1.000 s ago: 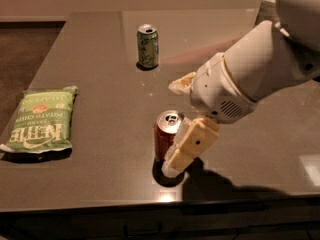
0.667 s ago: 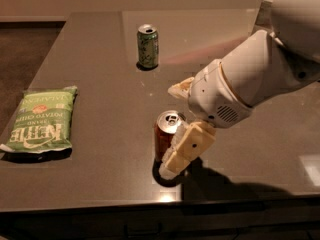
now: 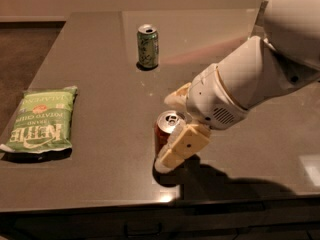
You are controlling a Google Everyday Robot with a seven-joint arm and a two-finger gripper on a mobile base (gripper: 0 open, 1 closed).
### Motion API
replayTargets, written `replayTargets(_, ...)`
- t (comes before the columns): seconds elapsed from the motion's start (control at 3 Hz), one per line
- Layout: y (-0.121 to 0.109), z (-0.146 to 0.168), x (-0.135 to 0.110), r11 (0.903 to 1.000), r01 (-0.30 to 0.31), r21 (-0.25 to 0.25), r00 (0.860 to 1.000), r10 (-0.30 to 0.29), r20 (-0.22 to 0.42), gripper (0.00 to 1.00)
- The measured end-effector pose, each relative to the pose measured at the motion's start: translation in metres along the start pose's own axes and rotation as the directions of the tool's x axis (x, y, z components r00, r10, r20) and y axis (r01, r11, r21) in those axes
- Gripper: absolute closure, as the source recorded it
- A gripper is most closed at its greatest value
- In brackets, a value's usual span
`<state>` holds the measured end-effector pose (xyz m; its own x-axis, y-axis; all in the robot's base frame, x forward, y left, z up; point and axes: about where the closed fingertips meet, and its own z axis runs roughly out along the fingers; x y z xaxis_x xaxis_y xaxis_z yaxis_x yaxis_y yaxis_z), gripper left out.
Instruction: Knock coke can over
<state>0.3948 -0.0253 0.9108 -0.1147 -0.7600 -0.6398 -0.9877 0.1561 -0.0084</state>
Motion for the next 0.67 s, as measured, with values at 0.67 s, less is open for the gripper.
replayTargets(0.67, -0.0068, -0.0041, 0.0007, 0.9989, -0.027, -0.039, 0.999, 0.026, -0.024, 0.61)
